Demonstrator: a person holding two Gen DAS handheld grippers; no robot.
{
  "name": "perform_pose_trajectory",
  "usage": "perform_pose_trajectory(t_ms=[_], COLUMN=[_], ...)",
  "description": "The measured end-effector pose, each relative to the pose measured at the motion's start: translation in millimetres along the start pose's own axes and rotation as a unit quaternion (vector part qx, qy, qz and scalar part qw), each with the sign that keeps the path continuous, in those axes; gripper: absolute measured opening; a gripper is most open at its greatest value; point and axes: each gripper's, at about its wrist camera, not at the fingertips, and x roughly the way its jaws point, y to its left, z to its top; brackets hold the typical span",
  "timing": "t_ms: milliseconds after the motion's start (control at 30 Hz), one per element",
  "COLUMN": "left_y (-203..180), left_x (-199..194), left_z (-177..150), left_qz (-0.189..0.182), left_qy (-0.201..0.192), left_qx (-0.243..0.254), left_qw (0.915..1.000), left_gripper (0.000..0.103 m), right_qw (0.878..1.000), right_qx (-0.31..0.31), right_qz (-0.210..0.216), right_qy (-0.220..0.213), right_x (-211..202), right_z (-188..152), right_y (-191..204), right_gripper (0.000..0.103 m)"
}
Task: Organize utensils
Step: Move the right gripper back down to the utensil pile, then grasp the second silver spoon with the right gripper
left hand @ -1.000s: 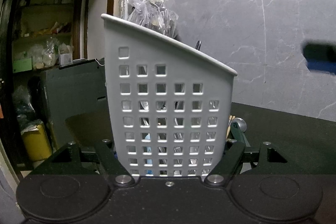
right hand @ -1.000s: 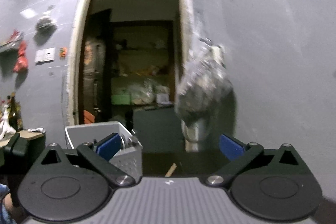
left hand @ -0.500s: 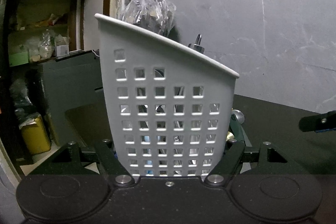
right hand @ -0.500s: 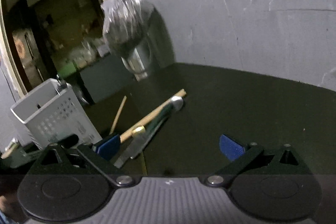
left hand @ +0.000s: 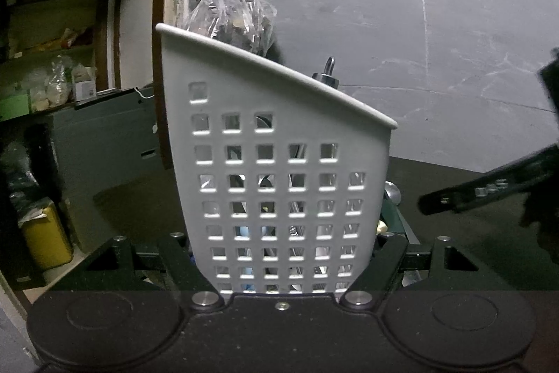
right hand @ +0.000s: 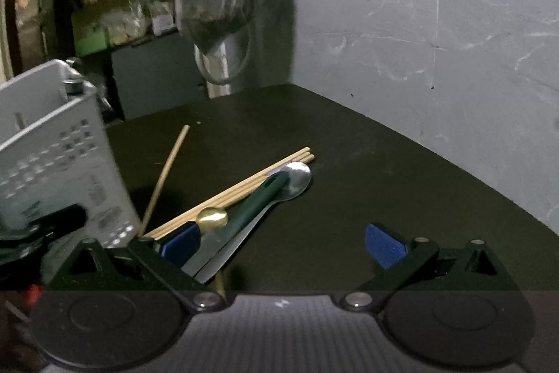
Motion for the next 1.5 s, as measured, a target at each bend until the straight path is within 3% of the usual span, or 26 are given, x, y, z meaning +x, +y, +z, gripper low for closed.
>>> perform_pose_trajectory(t_ms=[433,667,967,1167,1367,1500], left_y=[4.7,0.9,-0.7,-1.5,-2.9,-3.6], left_x=[3.0,1.9,3.6,5.1,5.5,5.5], left_z=[-3.1,-3.2,1.4,2.4,2.6,2.2], left_qz=[-0.013,-0.007,-0.004,0.000,0.003,0.005], left_qy=[-0.004,-0.001,0.006,0.007,0.008,0.008], left_qx=[0.008,0.012,0.010,0.007,0.006,0.004], left_qw=[0.9999,0.9999,0.9999,1.0000,0.9999,1.0000], left_gripper=[0.076,0.076,0.076,0.076,0.076,0.076], right_qw=[0.997,0.996,0.995,0.996,0.994,0.991], right_qx=[-0.043,-0.065,-0.097,-0.064,-0.070,-0.087], right_qz=[-0.065,-0.043,-0.015,0.051,0.068,0.090], right_qy=[0.021,0.031,0.037,0.043,0.042,0.049], right_x=[74.2,95.6,109.9,110.6,113.2,117.7], right_z=[31.8,39.0,38.6,37.2,41.1,46.8], right_y=[-17.2,-33.7,-27.7,-30.8,-27.5,-20.6], right_gripper=[0.102,0.102,0.100,0.085,0.075,0.057])
